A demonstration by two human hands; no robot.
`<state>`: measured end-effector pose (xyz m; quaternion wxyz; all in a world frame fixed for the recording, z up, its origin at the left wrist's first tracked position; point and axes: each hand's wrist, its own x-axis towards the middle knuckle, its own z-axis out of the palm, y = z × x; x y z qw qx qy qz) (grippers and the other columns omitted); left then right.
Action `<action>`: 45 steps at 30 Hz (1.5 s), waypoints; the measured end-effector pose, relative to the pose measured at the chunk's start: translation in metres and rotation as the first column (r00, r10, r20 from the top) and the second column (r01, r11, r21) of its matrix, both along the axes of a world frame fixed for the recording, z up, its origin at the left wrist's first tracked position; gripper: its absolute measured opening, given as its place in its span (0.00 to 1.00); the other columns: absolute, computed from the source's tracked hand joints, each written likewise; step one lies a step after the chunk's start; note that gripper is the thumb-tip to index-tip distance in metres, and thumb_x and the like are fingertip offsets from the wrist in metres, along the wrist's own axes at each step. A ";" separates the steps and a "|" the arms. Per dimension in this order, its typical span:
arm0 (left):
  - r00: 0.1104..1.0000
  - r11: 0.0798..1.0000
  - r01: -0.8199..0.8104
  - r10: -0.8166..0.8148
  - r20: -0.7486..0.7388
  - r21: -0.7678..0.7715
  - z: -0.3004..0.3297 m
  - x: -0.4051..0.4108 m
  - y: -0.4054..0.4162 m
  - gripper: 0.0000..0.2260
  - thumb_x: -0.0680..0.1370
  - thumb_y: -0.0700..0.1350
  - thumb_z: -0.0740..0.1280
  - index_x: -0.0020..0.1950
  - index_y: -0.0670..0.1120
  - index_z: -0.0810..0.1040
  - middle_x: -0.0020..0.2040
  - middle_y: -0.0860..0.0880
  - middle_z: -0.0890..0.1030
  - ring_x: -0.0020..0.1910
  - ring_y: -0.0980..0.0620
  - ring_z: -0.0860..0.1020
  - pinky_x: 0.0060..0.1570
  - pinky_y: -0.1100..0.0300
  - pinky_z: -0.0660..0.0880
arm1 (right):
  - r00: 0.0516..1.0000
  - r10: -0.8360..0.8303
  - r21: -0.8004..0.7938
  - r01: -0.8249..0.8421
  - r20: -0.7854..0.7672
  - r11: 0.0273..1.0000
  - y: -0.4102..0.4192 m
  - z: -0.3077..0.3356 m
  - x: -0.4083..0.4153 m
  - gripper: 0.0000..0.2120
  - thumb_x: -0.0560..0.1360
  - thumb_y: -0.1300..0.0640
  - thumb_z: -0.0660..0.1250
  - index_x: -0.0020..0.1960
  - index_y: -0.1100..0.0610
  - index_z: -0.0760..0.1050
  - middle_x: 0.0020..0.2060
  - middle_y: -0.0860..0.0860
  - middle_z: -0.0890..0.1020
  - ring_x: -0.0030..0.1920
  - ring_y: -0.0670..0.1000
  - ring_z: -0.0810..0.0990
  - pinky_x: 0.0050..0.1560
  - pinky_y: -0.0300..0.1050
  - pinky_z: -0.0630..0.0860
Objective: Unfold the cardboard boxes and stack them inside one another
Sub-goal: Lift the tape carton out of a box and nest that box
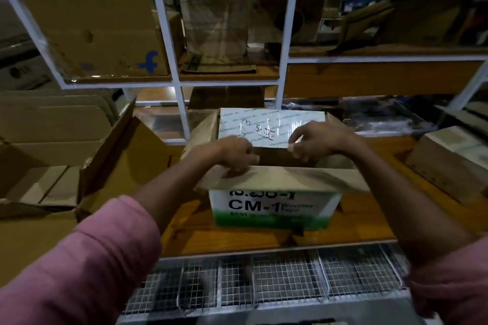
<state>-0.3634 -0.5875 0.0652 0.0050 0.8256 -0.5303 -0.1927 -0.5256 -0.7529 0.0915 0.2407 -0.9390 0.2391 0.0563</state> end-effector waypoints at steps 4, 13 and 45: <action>0.999 0.996 -0.018 0.022 0.048 -0.083 -0.064 -0.001 0.012 0.16 0.82 0.59 0.63 0.64 0.50 0.76 0.58 0.46 0.80 0.56 0.44 0.79 0.55 0.48 0.77 | 0.991 0.041 -0.077 -0.051 -0.129 0.996 0.014 -0.061 -0.005 0.16 0.81 0.46 0.67 0.65 0.51 0.78 0.58 0.50 0.81 0.58 0.52 0.79 0.57 0.49 0.74; 0.971 0.937 0.067 0.017 0.238 -0.342 -0.091 -0.012 0.042 0.08 0.83 0.50 0.62 0.47 0.51 0.66 0.43 0.48 0.75 0.43 0.43 0.76 0.38 0.52 0.67 | 0.985 0.014 -0.329 0.044 0.173 0.943 0.036 -0.118 -0.022 0.04 0.81 0.53 0.65 0.50 0.47 0.78 0.41 0.44 0.80 0.45 0.51 0.79 0.50 0.48 0.68; 0.999 0.995 -0.042 0.043 -0.014 0.090 -0.102 0.031 -0.031 0.20 0.83 0.56 0.63 0.65 0.43 0.78 0.63 0.41 0.80 0.61 0.41 0.78 0.57 0.49 0.75 | 0.953 0.206 -0.181 -0.247 -0.222 0.952 -0.015 -0.145 0.103 0.50 0.78 0.39 0.66 0.81 0.44 0.30 0.83 0.55 0.49 0.81 0.64 0.52 0.77 0.67 0.55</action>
